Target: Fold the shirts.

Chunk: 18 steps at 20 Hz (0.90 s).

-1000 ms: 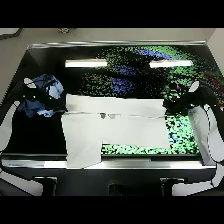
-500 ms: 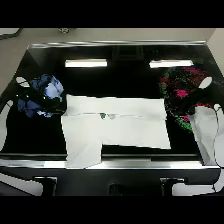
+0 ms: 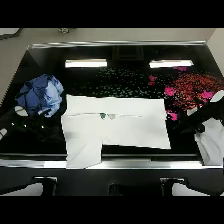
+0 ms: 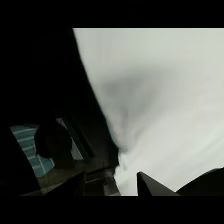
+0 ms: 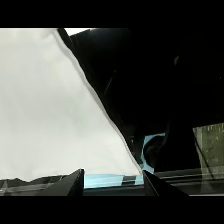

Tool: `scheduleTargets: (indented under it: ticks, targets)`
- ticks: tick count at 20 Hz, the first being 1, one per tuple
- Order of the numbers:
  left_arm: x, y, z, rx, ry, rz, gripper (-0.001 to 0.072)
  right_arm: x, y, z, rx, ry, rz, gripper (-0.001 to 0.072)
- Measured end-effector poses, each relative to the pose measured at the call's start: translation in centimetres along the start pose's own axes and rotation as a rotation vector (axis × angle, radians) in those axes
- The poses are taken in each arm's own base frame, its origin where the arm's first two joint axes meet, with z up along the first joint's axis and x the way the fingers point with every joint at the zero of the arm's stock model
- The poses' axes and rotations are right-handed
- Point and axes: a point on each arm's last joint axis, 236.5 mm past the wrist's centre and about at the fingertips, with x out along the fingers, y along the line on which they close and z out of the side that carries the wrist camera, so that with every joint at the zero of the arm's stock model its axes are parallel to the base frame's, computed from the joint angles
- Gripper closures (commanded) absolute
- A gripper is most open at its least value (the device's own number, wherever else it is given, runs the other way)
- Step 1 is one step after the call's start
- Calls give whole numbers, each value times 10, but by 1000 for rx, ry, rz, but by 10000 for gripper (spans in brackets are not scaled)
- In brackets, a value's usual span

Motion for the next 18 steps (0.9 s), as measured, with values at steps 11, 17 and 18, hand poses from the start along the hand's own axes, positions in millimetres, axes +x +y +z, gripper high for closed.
scheduleTargets:
  ticks: [11, 17, 18]
  targets:
    - [56, -11, -39, -46, -16, -92, 676, 13, -8, -26, -12, 28, -12, 213]
    - [58, -13, -37, -51, -30, -93, 677, 52, -18, -69, -12, 113, -16, 138]
    - [59, -13, -37, -51, -30, -93, 677, 58, -20, -74, -13, 122, -16, 144]
